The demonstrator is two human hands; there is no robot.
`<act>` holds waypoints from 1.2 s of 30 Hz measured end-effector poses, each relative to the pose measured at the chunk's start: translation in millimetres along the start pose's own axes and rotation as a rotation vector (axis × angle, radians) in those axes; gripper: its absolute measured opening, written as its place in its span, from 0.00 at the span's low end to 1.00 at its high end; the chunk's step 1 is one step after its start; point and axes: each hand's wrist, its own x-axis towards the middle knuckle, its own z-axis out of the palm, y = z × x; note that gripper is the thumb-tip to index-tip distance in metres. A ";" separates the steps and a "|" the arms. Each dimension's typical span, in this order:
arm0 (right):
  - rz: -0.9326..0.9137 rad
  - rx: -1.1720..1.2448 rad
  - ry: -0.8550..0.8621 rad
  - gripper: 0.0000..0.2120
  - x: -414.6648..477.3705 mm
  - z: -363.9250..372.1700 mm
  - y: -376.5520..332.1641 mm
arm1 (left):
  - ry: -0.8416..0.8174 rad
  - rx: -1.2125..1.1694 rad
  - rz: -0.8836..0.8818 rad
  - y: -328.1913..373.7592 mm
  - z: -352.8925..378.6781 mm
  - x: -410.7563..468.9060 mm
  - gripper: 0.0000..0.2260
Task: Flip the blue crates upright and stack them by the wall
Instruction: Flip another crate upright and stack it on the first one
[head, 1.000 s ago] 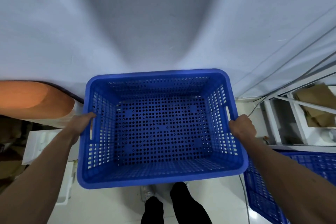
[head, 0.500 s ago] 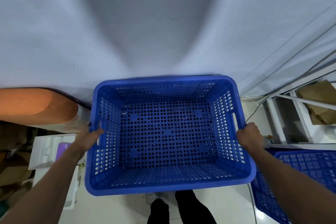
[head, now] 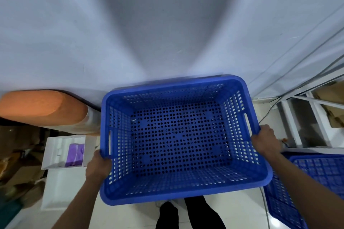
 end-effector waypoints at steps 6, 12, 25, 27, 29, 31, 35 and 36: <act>-0.086 -0.044 0.060 0.12 -21.7 27.2 35.4 | 0.097 0.105 0.058 -14.6 14.8 -11.8 0.14; -0.041 -0.016 0.045 0.13 -5.1 24.3 9.4 | 0.157 0.169 0.141 10.3 -0.3 6.1 0.12; 0.039 -0.056 -0.012 0.18 1.9 20.3 1.1 | 0.115 0.158 0.195 -15.2 10.2 2.5 0.22; 0.059 -0.104 0.021 0.19 -11.6 23.9 5.4 | 0.069 0.150 0.158 -25.1 16.2 -11.8 0.30; 0.071 -0.091 0.006 0.22 -22.9 27.7 10.6 | 0.011 0.070 0.164 -30.8 19.2 -29.1 0.33; 0.101 -0.063 -0.034 0.25 -28.5 30.8 14.5 | -0.031 0.007 0.190 -33.6 17.2 -40.6 0.33; 0.114 -0.202 -0.055 0.25 -34.1 31.9 14.8 | -0.077 0.135 0.211 -42.4 12.7 -28.6 0.38; 0.112 -0.244 -0.050 0.26 -35.3 30.2 13.9 | -0.083 0.155 0.207 -44.6 12.1 -24.2 0.40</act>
